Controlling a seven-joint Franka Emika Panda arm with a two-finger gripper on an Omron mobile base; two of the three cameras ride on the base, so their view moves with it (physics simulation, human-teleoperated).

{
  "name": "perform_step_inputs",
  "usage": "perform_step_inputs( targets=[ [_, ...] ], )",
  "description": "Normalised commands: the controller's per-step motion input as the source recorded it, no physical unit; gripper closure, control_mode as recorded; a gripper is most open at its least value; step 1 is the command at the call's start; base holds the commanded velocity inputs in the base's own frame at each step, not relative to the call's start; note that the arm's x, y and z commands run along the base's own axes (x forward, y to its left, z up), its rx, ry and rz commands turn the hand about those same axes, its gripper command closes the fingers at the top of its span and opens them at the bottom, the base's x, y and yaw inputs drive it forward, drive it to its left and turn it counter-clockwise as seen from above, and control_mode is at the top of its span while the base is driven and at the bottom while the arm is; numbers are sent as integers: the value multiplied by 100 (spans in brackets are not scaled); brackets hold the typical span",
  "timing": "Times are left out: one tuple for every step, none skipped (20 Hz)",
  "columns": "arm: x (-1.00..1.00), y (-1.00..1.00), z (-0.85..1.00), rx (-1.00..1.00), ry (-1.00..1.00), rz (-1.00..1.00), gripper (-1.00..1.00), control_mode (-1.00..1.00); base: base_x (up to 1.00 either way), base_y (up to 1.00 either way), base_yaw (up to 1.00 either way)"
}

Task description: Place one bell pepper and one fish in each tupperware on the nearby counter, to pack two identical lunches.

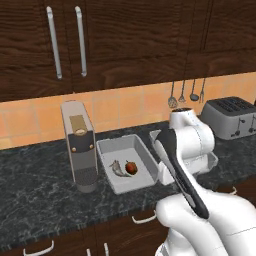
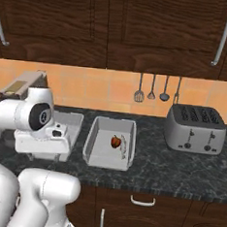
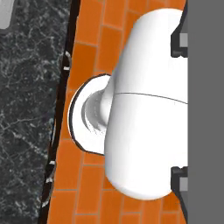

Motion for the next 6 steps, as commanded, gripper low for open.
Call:
perform_step_inputs(
  targets=[
    [-76,0,22,8,-19,0,-100,-100,0,0,0],
    [-56,0,38,8,-23,2,-100,-100,0,0,0],
    [-33,0,52,9,-29,1,-100,-100,0,0,0],
    [-28,0,53,7,-34,1,-100,-100,0,0,0],
    [-34,0,57,4,-35,1,-100,-100,0,0,0],
    [0,0,54,4,-27,3,-100,-100,0,0,0]
  ],
)
